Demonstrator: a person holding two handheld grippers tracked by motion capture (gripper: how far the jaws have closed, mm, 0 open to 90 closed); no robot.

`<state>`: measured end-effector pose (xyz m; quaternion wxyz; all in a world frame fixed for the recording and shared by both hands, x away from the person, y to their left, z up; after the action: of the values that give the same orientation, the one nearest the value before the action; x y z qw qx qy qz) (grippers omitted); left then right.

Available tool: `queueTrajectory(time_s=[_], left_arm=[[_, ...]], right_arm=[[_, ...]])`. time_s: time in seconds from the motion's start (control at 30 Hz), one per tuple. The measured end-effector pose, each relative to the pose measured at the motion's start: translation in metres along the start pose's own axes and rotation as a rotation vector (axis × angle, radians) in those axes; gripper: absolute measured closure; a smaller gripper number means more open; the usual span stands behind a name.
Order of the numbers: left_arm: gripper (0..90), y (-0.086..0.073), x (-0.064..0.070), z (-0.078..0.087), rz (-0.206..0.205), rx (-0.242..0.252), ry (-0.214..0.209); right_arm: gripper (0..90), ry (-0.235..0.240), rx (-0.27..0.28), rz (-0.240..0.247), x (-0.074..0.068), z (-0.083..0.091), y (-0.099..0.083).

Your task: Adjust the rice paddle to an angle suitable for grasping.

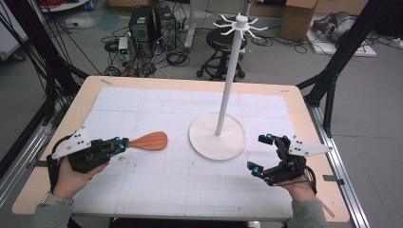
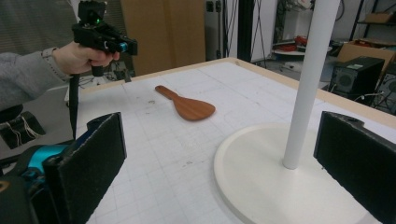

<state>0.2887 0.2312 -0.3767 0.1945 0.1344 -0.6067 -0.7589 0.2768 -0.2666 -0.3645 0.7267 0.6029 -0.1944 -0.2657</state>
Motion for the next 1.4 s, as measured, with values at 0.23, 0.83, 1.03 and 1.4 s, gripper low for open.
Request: queueTrajectory(time_s=[0.23, 0.83, 1.03, 1.4], left_arm=[[89.6, -0.003, -0.013, -0.003, 0.036, 0.000, 0.022], [89.6, -0.006, -0.049, -0.028, 0.167, -0.038, 0.055], [89.6, -0.012, -0.056, -0.041, 0.197, -0.083, 0.067], [89.6, -0.033, -0.064, -0.073, 0.222, -0.167, 0.113]], right_arm=[[0.8, -0.001, -0.009, -0.004, -0.001, 0.000, -0.002], [0.8, -0.031, 0.034, -0.027, 0.005, 0.007, -0.001], [0.8, -0.030, 0.031, -0.025, 0.006, 0.006, -0.002], [0.8, -0.021, 0.017, -0.027, 0.005, 0.004, -0.003]])
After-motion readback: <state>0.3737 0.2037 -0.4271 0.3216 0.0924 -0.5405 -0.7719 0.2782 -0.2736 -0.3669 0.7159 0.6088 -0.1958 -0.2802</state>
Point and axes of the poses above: each handheld gripper's, and its own axes: z roughly backward along the jaws, y roughly out of its top, x roughly to its right, the point moved 3 cm from there along -z, roughly forward along the jaws, and after that the axes turned 10 degrees about -y, right-handed, at the moved point
